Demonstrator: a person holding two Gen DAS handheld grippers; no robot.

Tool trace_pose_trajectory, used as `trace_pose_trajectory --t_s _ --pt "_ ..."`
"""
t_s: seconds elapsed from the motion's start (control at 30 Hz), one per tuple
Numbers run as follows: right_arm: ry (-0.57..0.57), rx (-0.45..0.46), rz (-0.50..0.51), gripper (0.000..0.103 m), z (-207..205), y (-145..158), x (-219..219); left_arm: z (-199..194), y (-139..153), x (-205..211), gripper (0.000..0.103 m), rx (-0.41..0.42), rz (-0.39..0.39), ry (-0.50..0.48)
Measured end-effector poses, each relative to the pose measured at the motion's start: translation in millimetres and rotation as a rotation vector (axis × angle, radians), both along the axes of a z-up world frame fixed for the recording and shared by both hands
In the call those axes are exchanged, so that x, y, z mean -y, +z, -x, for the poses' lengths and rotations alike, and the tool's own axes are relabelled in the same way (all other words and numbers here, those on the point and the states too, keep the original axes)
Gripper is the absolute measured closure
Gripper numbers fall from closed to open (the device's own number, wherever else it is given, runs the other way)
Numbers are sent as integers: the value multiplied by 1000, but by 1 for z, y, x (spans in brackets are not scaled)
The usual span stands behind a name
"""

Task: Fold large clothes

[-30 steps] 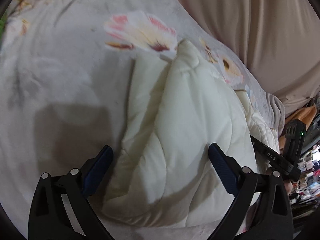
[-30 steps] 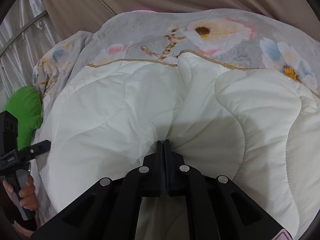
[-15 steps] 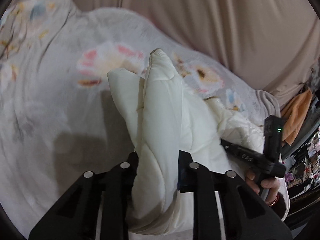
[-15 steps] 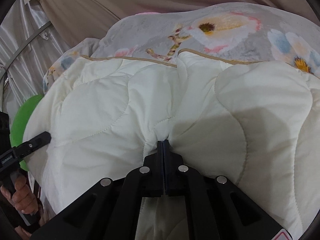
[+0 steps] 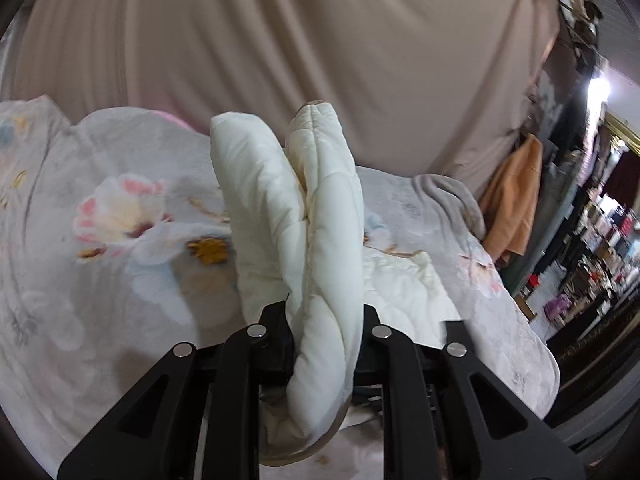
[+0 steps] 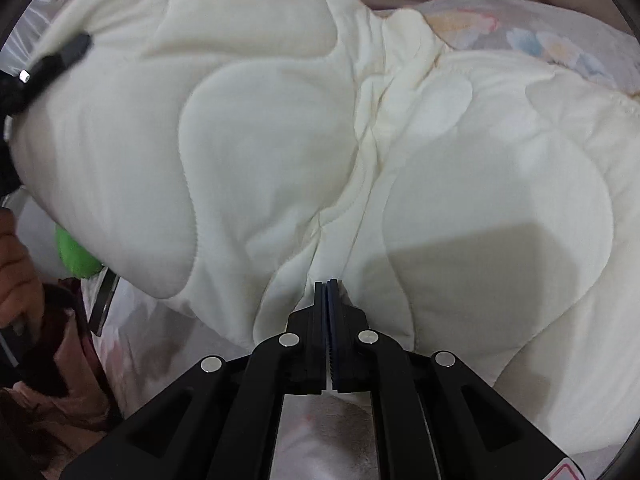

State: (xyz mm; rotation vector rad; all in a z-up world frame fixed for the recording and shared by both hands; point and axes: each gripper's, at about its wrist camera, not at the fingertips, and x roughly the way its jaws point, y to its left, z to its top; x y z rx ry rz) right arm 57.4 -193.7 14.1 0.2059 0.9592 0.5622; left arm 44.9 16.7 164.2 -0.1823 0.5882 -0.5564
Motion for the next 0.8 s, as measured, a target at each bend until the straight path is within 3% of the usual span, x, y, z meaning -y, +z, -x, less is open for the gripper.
trace_pose_trajectory --t_s 0.17,0.3,0.53,0.8 --pt "-12 -1 -28 99 -3 -9 1 3 2 57 87 29 -64 -95" --pt "-39 -10 -116 99 12 -7 20 -2 -3 109 87 23 -105 -164" --pt "-214 61 -214 97 63 -3 103 -22 -28 186 87 -5 -219 -207" --pt "-383 121 -208 97 95 -2 178 -39 -75 257 86 -56 -349 -212"
